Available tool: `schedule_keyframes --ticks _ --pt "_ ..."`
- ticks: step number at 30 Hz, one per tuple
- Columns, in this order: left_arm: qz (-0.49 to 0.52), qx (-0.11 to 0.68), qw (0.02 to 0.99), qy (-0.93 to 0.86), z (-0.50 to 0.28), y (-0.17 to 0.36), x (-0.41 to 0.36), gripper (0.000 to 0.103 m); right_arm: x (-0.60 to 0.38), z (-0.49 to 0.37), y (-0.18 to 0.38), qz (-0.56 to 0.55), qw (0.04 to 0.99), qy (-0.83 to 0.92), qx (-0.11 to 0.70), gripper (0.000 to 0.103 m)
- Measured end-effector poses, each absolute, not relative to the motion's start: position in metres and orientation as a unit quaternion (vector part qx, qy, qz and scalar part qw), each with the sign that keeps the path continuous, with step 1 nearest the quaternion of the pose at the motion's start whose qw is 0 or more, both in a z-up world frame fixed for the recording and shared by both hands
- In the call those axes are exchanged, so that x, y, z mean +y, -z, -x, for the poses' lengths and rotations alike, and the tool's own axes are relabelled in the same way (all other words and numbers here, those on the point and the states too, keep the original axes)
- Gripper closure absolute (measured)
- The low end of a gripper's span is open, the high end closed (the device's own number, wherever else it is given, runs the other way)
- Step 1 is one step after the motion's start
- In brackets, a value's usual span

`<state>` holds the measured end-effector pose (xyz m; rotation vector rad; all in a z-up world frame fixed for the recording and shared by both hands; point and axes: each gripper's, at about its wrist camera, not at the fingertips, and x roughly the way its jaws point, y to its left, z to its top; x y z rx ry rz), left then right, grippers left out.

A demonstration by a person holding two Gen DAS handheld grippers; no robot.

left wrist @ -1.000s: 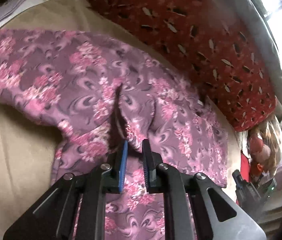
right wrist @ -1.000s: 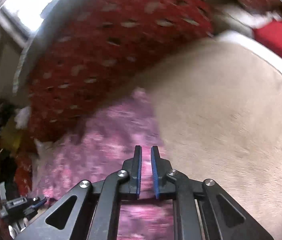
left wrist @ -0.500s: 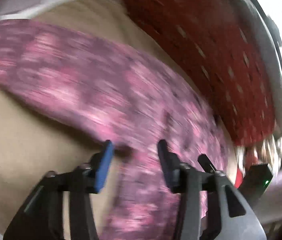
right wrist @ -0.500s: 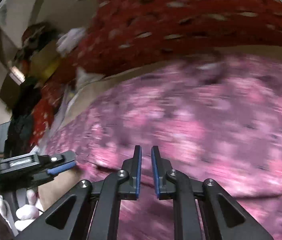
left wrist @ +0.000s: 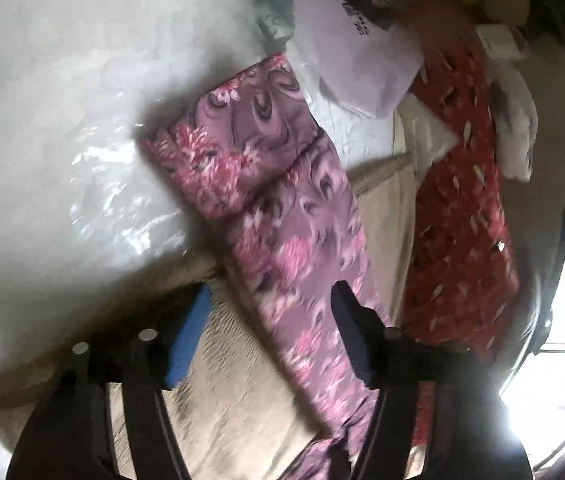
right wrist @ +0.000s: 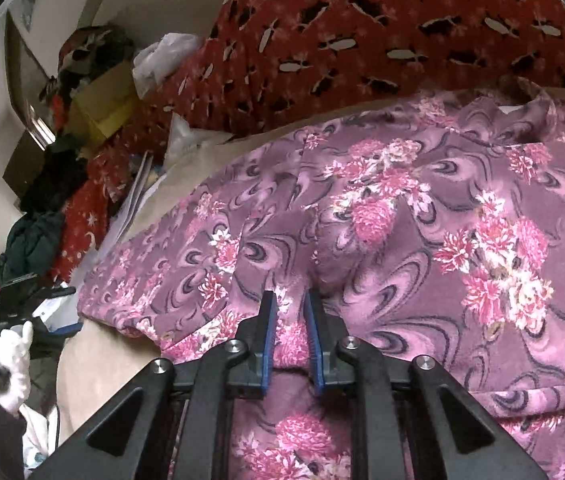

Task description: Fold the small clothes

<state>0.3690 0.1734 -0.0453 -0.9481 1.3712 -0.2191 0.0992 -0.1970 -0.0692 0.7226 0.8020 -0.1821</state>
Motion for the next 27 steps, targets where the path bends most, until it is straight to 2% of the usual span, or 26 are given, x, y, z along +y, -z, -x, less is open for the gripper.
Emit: schedule_keyframes --ticks 2,6,7,8,9,17,20,22,27 --pt "0.441 0.601 0.659 0.101 -0.375 0.045 0.183 0.034 -0.199 -0.100 0.069 -0.341 0.854 0.088 0.382 0.086" --pt "0.447 0.600 0.656 0.097 -0.386 0.042 0.186 0.036 -0.197 -0.102 0.070 -0.343 0.854 0.087 0.381 0.087" --pt "0.439 0.597 0.664 0.098 -0.388 0.039 0.184 0.056 -0.196 -0.104 0.070 -0.344 0.854 0.086 0.380 0.086" --pt "0.431 0.597 0.669 0.104 -0.389 0.037 0.187 0.094 -0.195 -0.106 0.070 -0.345 0.854 0.086 0.380 0.086" --pt "0.420 0.604 0.666 0.121 -0.392 0.038 0.181 0.100 -0.195 -0.106 0.070 -0.346 0.854 0.085 0.379 0.086" --pt "0.383 0.580 0.702 0.154 -0.374 -0.009 0.154 0.100 -0.205 -0.108 0.066 -0.364 0.839 0.072 0.397 0.087" --pt "0.356 0.571 0.716 0.187 -0.362 -0.040 0.124 0.100 -0.215 -0.098 0.052 -0.352 0.844 0.078 0.398 0.086" --pt "0.338 0.567 0.722 0.209 -0.351 -0.057 0.103 0.100 -0.223 -0.086 0.044 -0.332 0.850 0.101 0.396 0.081" --pt "0.292 0.573 0.720 0.263 -0.322 -0.093 0.039 0.100 -0.270 -0.041 0.039 -0.321 0.840 0.177 0.400 0.080"
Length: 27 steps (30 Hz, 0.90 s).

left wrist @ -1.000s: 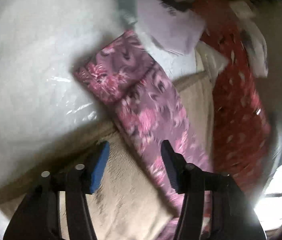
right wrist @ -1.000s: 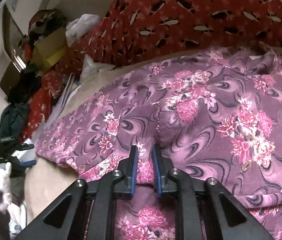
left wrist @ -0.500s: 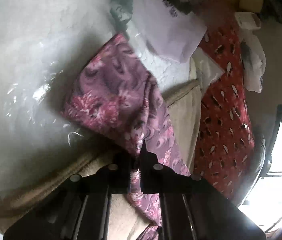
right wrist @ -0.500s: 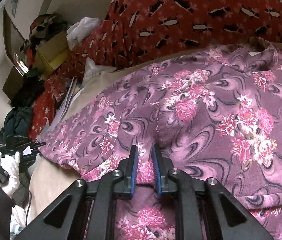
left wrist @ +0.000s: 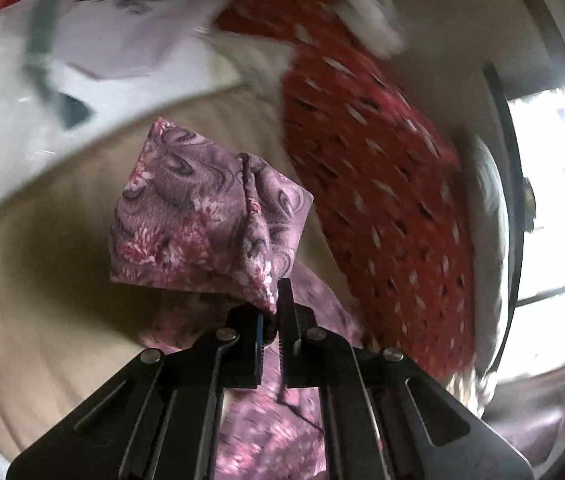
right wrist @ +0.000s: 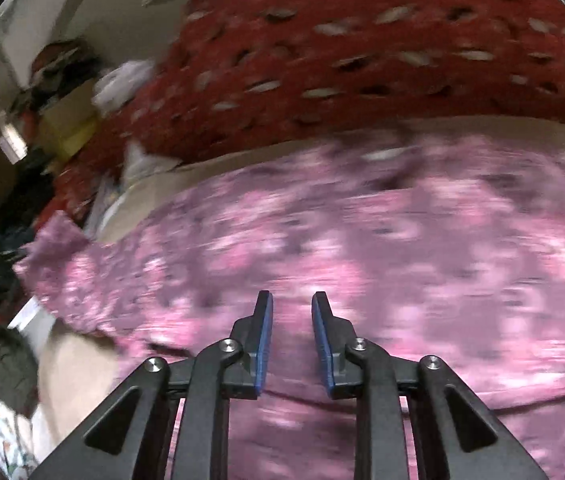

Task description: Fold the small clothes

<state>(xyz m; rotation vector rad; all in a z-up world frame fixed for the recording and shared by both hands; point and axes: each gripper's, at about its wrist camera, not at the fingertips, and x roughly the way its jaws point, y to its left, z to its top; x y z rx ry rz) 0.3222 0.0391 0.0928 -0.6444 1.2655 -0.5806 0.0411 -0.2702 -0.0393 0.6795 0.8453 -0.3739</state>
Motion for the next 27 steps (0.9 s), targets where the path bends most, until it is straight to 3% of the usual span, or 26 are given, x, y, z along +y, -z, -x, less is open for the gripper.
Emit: schedule_keyframes --ticks 3,5,10,14,20,24,27 --pt "0.261 0.579 0.715 0.293 -0.303 -0.103 -0.003 0.100 -0.293 -0.016 0.040 -0.303 0.833 0.223 0.406 0.074" --pt "0.243 0.587 0.708 0.309 -0.289 -0.106 -0.034 0.100 -0.307 0.003 0.045 -0.282 0.827 0.255 0.415 0.061" --pt "0.195 0.612 0.684 0.345 -0.248 -0.093 -0.107 0.100 -0.312 0.030 0.063 -0.284 0.839 0.244 0.395 0.059" --pt "0.158 0.646 0.660 0.349 -0.215 -0.056 -0.160 0.100 -0.308 0.028 0.065 -0.273 0.847 0.236 0.391 0.048" --pt "0.119 0.691 0.641 0.313 -0.195 0.013 -0.184 0.099 -0.303 0.029 0.066 -0.270 0.854 0.223 0.385 0.042" --pt "0.161 0.690 0.615 0.345 -0.195 0.003 -0.157 0.093 -0.303 0.034 0.066 -0.277 0.855 0.218 0.380 0.041" --pt "0.199 0.656 0.634 0.357 -0.191 -0.024 -0.113 0.073 -0.303 0.032 0.065 -0.275 0.852 0.219 0.388 0.041"
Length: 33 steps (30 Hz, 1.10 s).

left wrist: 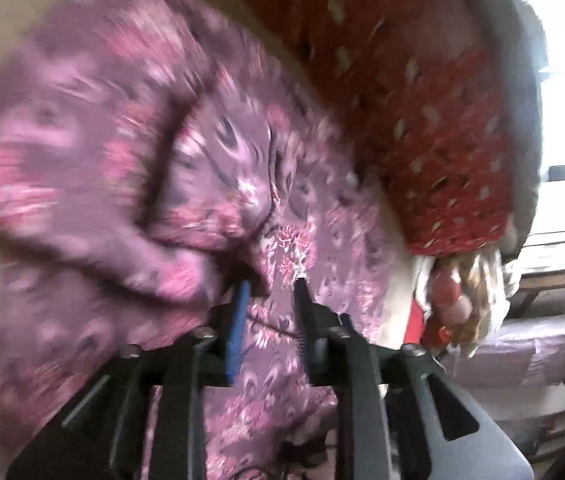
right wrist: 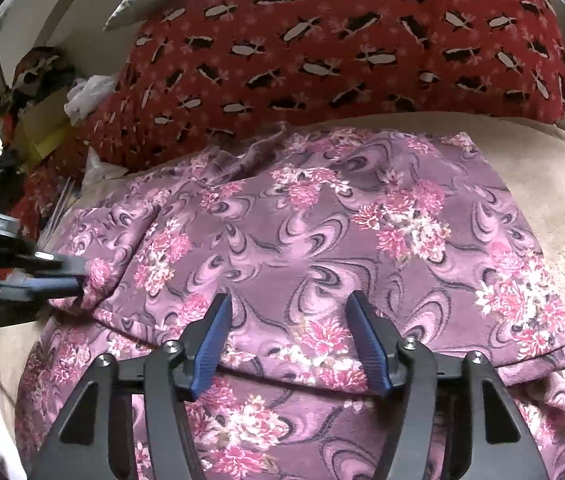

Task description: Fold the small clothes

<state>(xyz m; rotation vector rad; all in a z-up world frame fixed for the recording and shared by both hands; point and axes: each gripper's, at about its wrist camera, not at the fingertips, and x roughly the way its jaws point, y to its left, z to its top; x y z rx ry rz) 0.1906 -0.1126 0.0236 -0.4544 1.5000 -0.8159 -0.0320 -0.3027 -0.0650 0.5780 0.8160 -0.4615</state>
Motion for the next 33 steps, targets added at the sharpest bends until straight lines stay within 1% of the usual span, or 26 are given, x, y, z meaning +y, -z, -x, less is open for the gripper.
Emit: schedule_keyframes --ticks 2,3,4,7,10,12,15,16,18,19,20,23,27,30,32,33 --pt "0.221 0.621 0.675 0.332 -0.192 -0.039 -0.077 0.039 -0.302 0.027 0.059 -0.269 0.848 0.222 0.399 0.041" --pt "0.234 0.601 0.703 0.300 -0.194 -0.043 -0.057 0.034 -0.300 0.023 0.052 -0.269 0.851 0.215 0.397 0.042" --pt "0.241 0.591 0.720 0.272 -0.197 -0.042 -0.044 0.033 -0.296 0.020 0.045 -0.270 0.857 0.202 0.390 0.041" --pt "0.252 0.601 0.715 0.252 -0.210 -0.027 -0.033 0.033 -0.271 -0.002 0.019 -0.238 0.881 0.157 0.377 0.040" --pt "0.274 0.612 0.698 0.251 -0.214 -0.009 -0.035 0.033 -0.239 -0.033 0.004 -0.191 0.895 0.110 0.387 0.041" --pt "0.275 0.617 0.694 0.250 -0.215 -0.001 -0.031 0.033 -0.219 -0.056 0.004 -0.157 0.898 0.089 0.402 0.042" --pt "0.278 0.624 0.688 0.247 -0.212 0.011 -0.031 0.033 -0.197 -0.092 0.020 -0.106 0.888 0.080 0.440 0.043" --pt "0.275 0.622 0.690 0.246 -0.211 0.012 -0.032 0.033 -0.195 -0.100 0.027 -0.100 0.884 0.079 0.450 0.046" --pt "0.265 0.619 0.697 0.247 -0.209 0.010 -0.037 0.033 -0.194 -0.111 0.039 -0.101 0.879 0.075 0.460 0.070" --pt "0.261 0.617 0.701 0.247 -0.209 0.009 -0.039 0.033 -0.195 -0.113 0.040 -0.108 0.879 0.069 0.460 0.087" --pt "0.257 0.614 0.705 0.245 -0.209 0.007 -0.041 0.033 -0.197 -0.114 0.041 -0.119 0.878 0.066 0.458 0.088" --pt "0.240 0.607 0.718 0.240 -0.203 0.006 -0.047 0.033 -0.219 -0.098 0.029 -0.194 0.887 0.079 0.411 0.089" --pt "0.209 0.597 0.736 0.240 -0.195 0.001 -0.060 0.033 -0.276 -0.044 0.021 -0.355 0.866 0.120 0.331 0.090" --pt "0.191 0.595 0.744 0.239 -0.191 0.002 -0.068 0.033 -0.310 0.001 0.034 -0.428 0.836 0.158 0.306 0.090" --pt "0.174 0.592 0.751 0.236 -0.188 0.002 -0.073 0.033 -0.324 0.024 0.047 -0.458 0.814 0.181 0.309 0.090" --pt "0.164 0.588 0.757 0.233 -0.186 0.001 -0.075 0.033 -0.331 0.038 0.056 -0.476 0.798 0.194 0.315 0.087"
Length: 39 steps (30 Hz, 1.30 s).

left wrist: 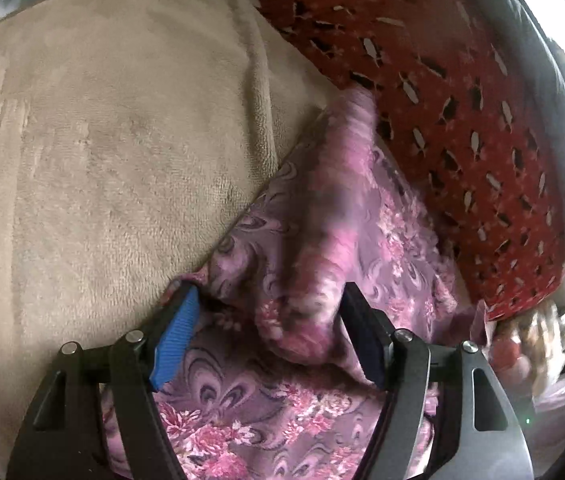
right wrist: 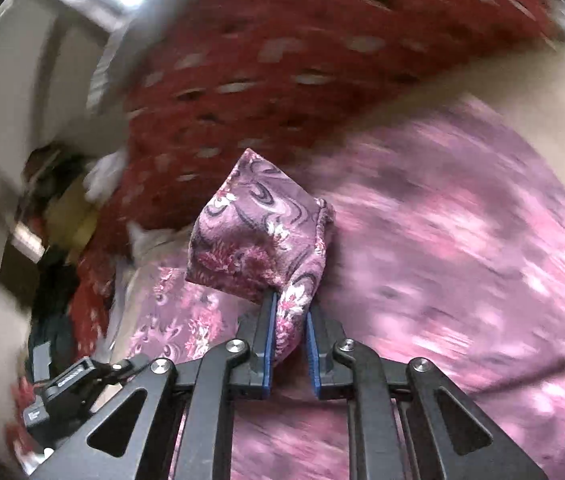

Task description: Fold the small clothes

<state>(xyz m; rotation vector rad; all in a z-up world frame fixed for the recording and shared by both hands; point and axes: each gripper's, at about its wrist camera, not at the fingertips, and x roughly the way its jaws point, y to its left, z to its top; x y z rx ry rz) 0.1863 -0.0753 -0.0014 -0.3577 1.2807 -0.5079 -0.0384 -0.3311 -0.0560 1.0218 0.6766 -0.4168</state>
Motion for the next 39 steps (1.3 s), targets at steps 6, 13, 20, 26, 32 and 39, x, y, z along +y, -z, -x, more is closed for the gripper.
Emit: schedule_keyframes --ticks 6,13,20,26,32,39 --pt "0.147 0.580 0.769 0.225 -0.184 0.001 -0.080 0.033 -0.349 0.110 0.052 -0.533 0.769 0.255 0.242 0.066" --pt "0.134 0.570 0.779 0.222 -0.182 -0.001 -0.086 0.030 -0.367 0.078 0.058 -0.513 0.767 0.268 0.278 0.064" --pt "0.140 0.574 0.775 0.225 -0.184 0.002 -0.086 0.025 -0.384 0.091 0.022 -0.485 0.815 0.246 0.201 0.098" --pt "0.143 0.569 0.778 0.226 -0.183 0.001 -0.085 0.025 -0.397 0.107 0.073 -0.502 0.758 0.286 0.305 0.097" --pt "0.134 0.568 0.780 0.227 -0.183 0.003 -0.086 0.025 -0.393 0.107 0.027 -0.466 0.810 0.272 0.230 0.097" --pt "0.122 0.569 0.773 0.252 -0.175 -0.003 -0.091 0.025 -0.391 0.108 0.050 -0.446 0.769 0.306 0.341 0.090"
